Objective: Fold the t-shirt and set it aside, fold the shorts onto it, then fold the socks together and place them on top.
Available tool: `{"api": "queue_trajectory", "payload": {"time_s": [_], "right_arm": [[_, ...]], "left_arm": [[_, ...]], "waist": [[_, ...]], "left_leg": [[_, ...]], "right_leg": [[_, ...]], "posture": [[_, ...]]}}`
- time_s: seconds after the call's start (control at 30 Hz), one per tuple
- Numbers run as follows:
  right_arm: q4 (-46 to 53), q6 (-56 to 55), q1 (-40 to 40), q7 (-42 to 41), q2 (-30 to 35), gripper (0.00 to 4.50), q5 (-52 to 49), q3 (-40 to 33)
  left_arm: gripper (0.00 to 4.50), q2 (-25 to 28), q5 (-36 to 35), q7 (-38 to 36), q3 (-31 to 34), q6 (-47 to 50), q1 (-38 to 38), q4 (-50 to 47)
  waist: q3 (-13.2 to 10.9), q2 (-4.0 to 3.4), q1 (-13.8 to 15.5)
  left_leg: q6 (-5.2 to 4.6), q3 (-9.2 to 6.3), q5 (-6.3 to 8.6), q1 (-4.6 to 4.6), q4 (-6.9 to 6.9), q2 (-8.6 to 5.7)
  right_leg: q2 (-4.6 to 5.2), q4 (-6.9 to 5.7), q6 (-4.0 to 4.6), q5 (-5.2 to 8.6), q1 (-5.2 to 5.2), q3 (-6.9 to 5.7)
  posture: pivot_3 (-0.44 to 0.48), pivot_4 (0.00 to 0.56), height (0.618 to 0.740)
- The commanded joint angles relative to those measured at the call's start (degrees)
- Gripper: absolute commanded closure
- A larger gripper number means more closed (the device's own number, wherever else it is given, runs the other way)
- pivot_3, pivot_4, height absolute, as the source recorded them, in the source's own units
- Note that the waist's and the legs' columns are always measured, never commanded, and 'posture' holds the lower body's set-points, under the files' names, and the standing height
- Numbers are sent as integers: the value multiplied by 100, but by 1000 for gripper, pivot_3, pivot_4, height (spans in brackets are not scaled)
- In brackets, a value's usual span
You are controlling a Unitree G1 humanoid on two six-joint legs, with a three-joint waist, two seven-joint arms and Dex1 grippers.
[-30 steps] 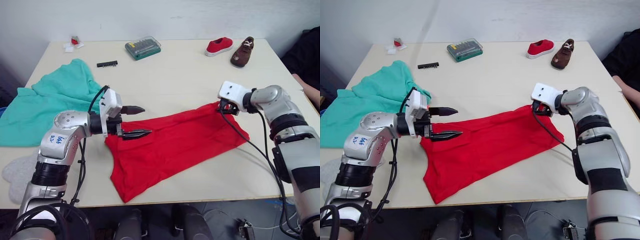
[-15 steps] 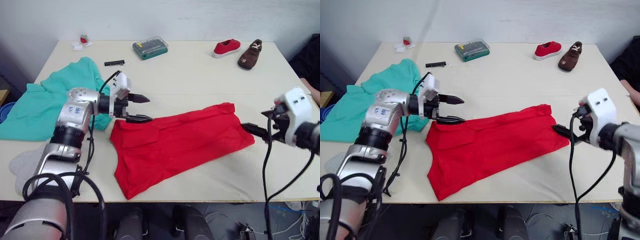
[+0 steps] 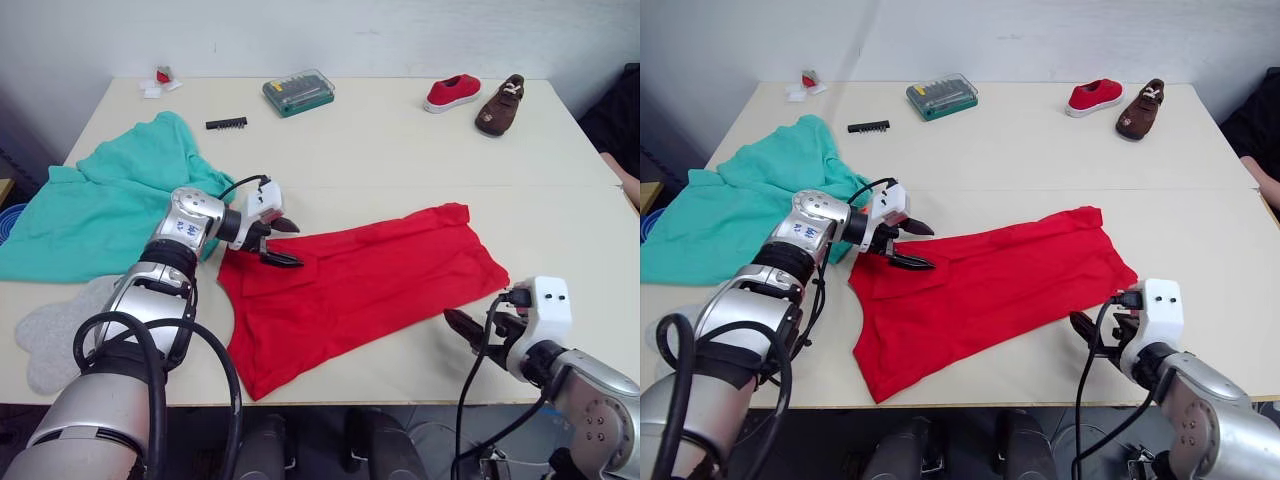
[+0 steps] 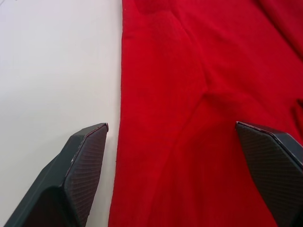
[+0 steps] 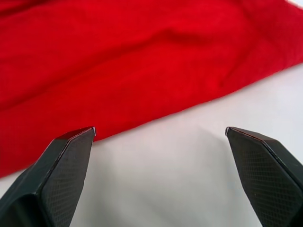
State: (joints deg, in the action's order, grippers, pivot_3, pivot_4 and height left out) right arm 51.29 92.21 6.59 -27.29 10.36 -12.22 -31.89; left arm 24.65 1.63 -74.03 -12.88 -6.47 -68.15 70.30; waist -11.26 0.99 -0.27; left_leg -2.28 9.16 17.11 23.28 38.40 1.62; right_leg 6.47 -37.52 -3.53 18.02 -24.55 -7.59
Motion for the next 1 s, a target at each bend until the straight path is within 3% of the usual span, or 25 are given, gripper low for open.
{"api": "queue_trajectory", "payload": {"time_s": [0.03,0.1,0.43,0.57,0.6,0.67,0.93,1.0], "right_arm": [[-122,29,174,307,-288,1,-42,-264],[-334,29,298,485,-498,0,-17,-388],[-1043,29,875,968,-995,0,-65,-811],[-1086,29,899,1022,-979,0,-136,-861],[-1078,29,863,1009,-913,0,-158,-828],[-1020,29,771,961,-755,0,-197,-716],[-779,29,558,935,-627,0,-426,-613],[-779,29,544,949,-627,0,-446,-619]], "left_arm": [[186,-53,125,27,106,-73,-153,72],[611,-78,174,24,140,-53,-153,112],[3806,-72,363,77,261,12,-157,199],[3806,-55,328,151,390,161,-255,223],[3629,-45,304,149,442,202,-297,227],[3217,-11,310,111,484,169,-353,220],[697,-24,519,428,488,296,-484,298],[697,-50,647,500,399,258,-444,321]], "waist": [[0,0,-1],[1,1,0],[42,69,-119],[45,74,-132],[45,75,-132],[45,75,-131],[45,75,-124],[45,75,-124]], "left_leg": [[0,0,0,0,0,0],[0,0,0,0,0,1],[-2,-3,1,-2,16,3],[-3,-6,2,-2,22,3],[-3,-6,2,-1,23,4],[-4,-6,2,-1,23,4],[-7,-7,4,0,20,3],[-7,-7,5,0,19,2]], "right_leg": [[0,0,0,0,0,0],[0,-1,0,0,0,0],[2,-12,0,0,5,1],[5,-14,0,0,7,1],[5,-15,0,0,7,1],[5,-14,0,0,7,1],[5,-23,0,0,6,-1],[4,-22,0,0,6,-1]], "posture": [[0,150,740],[0,150,740],[0,150,740],[0,150,740],[0,150,740],[0,150,740],[0,150,740],[0,150,740]]}}
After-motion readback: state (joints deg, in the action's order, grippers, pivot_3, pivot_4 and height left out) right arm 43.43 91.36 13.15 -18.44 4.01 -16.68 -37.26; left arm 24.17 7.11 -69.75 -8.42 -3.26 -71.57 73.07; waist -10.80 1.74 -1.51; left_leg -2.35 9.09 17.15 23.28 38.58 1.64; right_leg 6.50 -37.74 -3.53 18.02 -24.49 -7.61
